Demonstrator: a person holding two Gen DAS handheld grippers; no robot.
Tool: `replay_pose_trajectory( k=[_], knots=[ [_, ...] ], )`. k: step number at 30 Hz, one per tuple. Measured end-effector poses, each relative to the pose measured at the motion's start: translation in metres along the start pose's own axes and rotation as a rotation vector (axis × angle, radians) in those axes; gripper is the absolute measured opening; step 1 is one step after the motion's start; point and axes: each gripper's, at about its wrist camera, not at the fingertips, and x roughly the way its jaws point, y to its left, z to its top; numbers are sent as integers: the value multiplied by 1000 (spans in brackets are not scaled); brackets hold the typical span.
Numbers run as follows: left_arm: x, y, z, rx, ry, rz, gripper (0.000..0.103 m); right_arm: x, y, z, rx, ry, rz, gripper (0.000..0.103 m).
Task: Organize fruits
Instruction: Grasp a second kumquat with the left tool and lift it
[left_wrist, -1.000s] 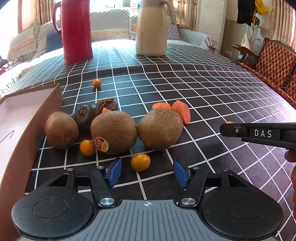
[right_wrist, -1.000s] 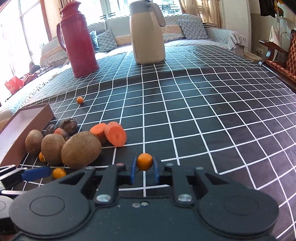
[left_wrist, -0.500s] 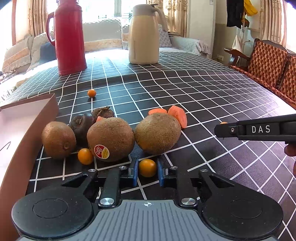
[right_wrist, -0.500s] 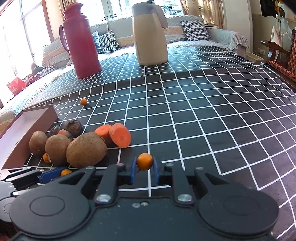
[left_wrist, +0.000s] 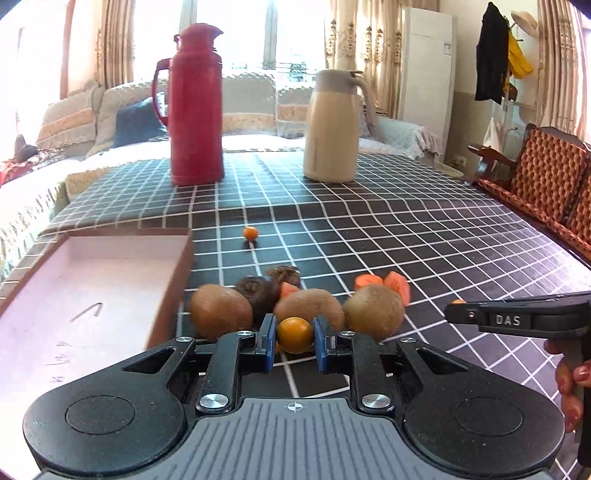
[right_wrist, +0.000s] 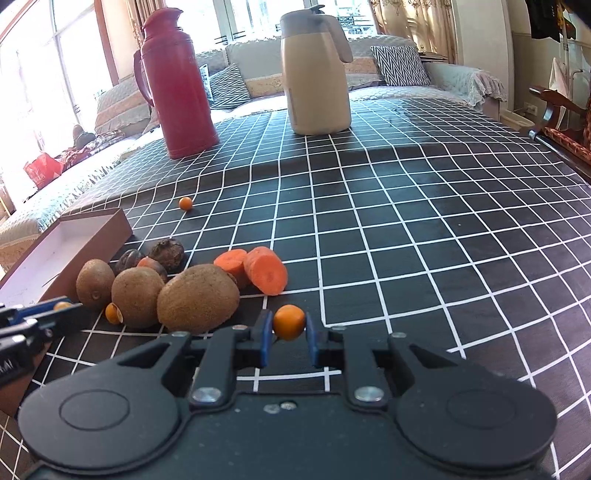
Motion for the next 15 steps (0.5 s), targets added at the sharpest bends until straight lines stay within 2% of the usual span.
replay_pose_trajectory(
  k=[7, 11, 15],
  knots=[
    [-12, 70, -4, -90, 11, 180, 22, -8, 8, 0, 1, -26, 14, 17],
    [-12, 104, -10, -157, 38, 242, 22, -8, 13, 0, 0, -37, 20, 17],
    [-14, 125, -16, -178, 54, 282, 22, -9, 21, 2, 3, -57, 39, 17]
  ],
)
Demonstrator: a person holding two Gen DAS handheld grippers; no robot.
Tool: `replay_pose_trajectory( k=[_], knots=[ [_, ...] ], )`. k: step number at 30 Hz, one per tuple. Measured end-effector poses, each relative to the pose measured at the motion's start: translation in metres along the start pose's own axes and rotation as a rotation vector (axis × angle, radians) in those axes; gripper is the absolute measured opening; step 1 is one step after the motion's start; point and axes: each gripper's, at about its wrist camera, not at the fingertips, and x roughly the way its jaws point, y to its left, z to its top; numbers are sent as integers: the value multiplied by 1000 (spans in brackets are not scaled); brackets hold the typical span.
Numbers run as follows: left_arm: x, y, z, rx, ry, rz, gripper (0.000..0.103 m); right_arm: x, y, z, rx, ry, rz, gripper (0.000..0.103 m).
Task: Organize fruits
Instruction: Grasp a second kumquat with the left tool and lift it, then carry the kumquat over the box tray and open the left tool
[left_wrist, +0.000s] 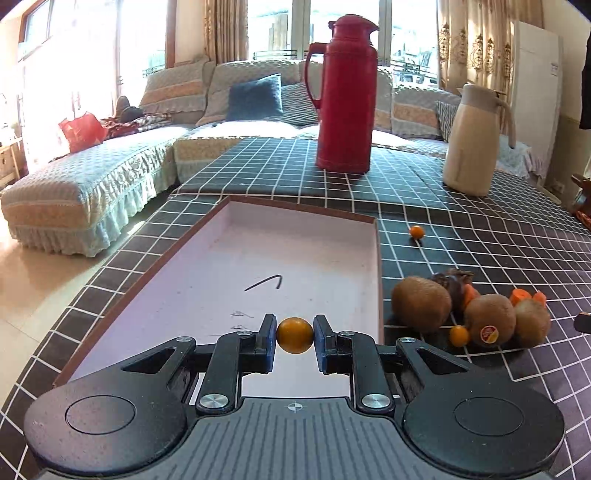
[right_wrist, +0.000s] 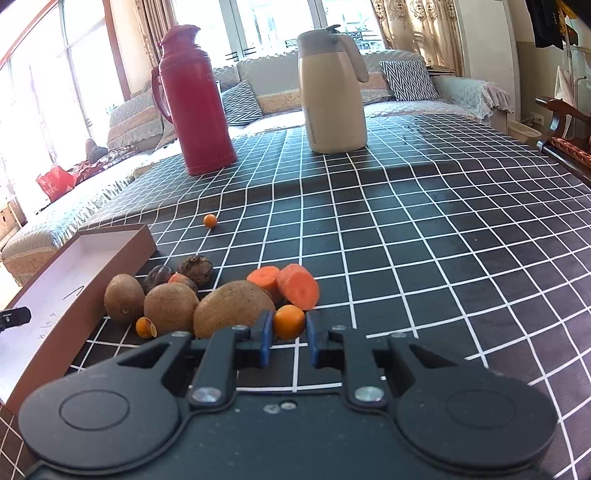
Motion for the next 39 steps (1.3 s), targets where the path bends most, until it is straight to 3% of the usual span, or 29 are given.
replay_pose_trajectory(
  k=[16, 22, 27, 29, 30, 31, 34, 39],
  knots=[
    [32, 47, -15, -28, 183, 168, 22, -7, 43, 5, -24, -65, 93, 17],
    [34, 52, -14, -50, 204, 173, 22, -5, 59, 7, -23, -74, 130, 17],
    [21, 65, -10, -150, 173, 101, 24, -2, 74, 7, -21, -61, 190, 18],
    [14, 70, -8, -197, 147, 83, 54, -1, 82, 5, -37, -58, 204, 18],
    [10, 72, -8, -222, 131, 91, 91, 0, 86, 4, -46, -56, 214, 18],
    [4, 74, -8, -250, 99, 116, 103, 1, 90, 4, -51, -53, 224, 18],
    [-7, 71, -5, -228, 29, 157, 103, 3, 101, 1, -61, -46, 250, 18],
    [-7, 51, -4, -85, 20, 219, 103, 8, 121, -3, -89, -38, 306, 19]
  ],
)
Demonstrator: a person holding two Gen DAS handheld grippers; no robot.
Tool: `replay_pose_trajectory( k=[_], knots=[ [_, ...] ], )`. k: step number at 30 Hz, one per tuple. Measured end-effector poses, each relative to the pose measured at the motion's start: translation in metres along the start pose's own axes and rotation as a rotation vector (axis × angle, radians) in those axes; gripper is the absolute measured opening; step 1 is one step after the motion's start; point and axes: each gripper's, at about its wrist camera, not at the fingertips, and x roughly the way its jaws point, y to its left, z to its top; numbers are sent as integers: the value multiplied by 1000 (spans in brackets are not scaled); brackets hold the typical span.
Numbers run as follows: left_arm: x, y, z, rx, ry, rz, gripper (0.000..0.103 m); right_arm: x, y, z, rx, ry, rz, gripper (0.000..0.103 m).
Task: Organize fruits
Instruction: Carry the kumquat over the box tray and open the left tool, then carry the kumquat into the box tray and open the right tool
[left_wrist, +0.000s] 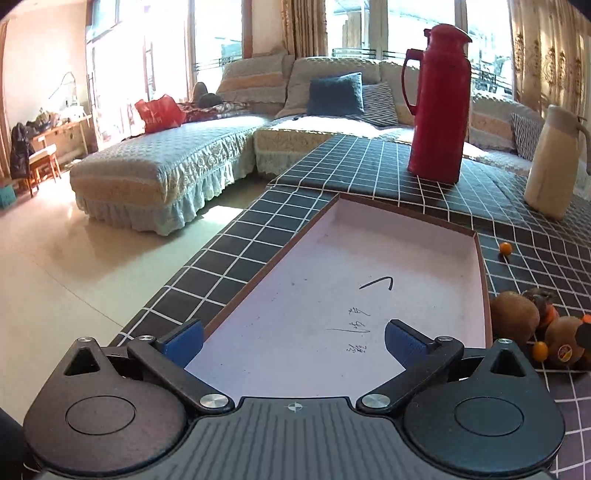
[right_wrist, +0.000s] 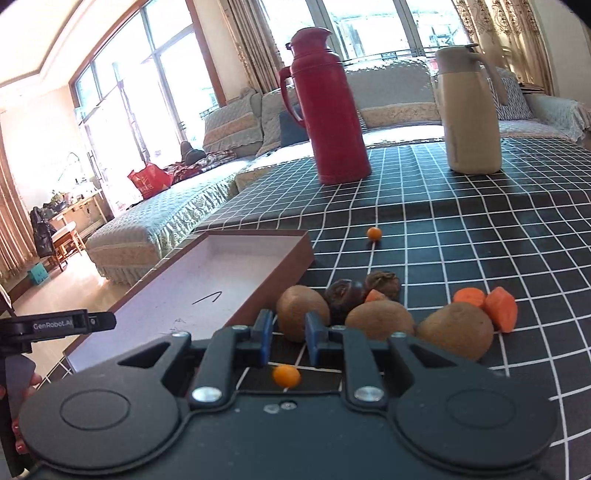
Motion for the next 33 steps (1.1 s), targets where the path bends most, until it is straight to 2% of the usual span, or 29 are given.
replay_pose_trajectory(
  k=[6, 9, 13, 16, 19, 25, 33],
  knots=[
    [-12, -9, 1, 85, -16, 76, 103, 13, 27, -3, -46, 18, 64, 19],
    [-18, -6, 2, 83, -39, 85, 103, 20, 38, -5, -78, 25, 44, 21],
    [-22, 4, 3, 50, -35, 67, 103, 43, 30, -5, -62, 66, -1, 22],
    [-21, 12, 1, 11, -18, 7, 103, 54, 20, -11, -16, 121, -20, 22],
    [-20, 14, -1, -6, -6, -30, 103, 55, 21, -14, -50, 125, -34, 25],
    [-24, 16, -2, -26, -16, -48, 103, 69, 40, -16, -138, 135, -46, 24],
    [-21, 24, -2, -54, -3, -50, 103, 93, 44, -20, -165, 164, -95, 20]
  ],
)
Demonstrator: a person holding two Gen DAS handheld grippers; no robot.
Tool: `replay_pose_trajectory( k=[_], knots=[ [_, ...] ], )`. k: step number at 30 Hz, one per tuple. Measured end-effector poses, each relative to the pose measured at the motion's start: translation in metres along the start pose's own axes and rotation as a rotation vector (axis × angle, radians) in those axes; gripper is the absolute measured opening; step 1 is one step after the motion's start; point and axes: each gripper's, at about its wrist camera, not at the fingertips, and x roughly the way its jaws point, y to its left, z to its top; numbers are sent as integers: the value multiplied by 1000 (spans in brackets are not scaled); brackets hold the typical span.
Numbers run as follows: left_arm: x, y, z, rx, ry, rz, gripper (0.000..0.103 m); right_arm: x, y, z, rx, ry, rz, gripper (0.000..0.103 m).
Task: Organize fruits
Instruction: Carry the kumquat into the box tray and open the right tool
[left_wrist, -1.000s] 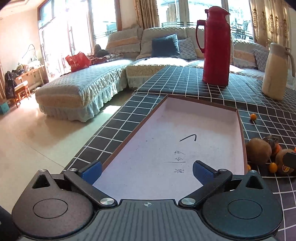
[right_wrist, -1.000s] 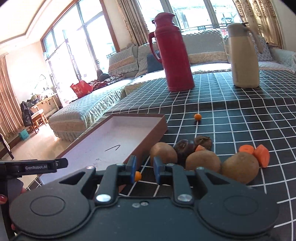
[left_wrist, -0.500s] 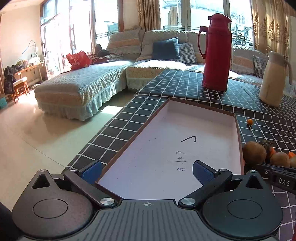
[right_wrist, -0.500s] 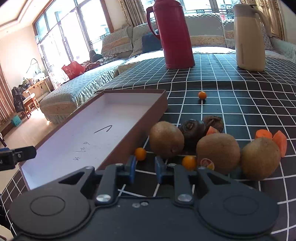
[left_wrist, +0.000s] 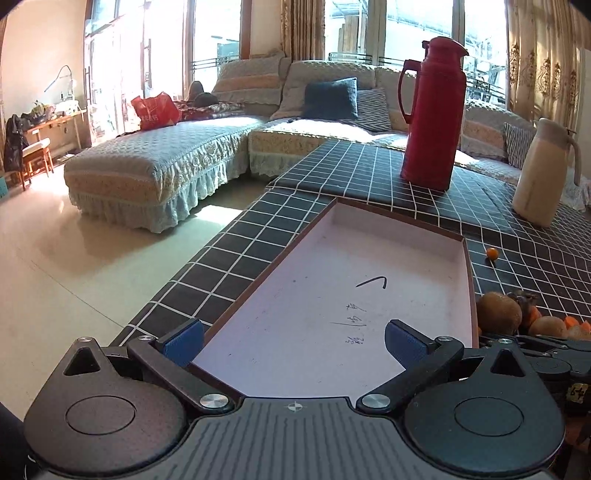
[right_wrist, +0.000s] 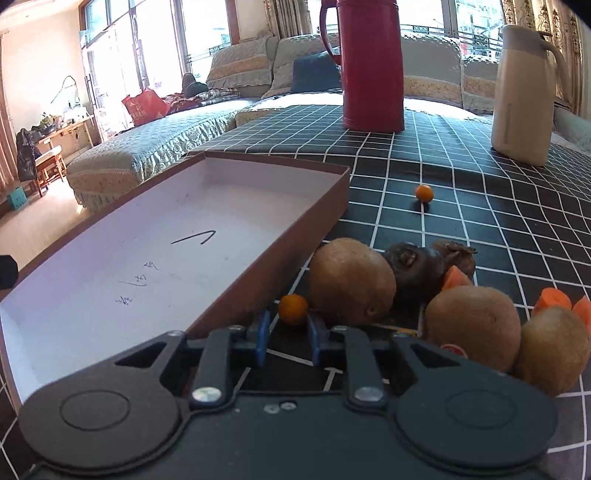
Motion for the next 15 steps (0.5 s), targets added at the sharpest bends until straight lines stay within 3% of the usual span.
replay_pose_trajectory(
  k=[4, 15],
  knots=[
    [2, 2, 1, -14, 9, -5, 103, 6, 1, 5, 15, 2, -34, 18],
    [9, 5, 0, -29, 27, -4, 103, 16, -6, 11, 44, -23, -28, 17]
  ],
)
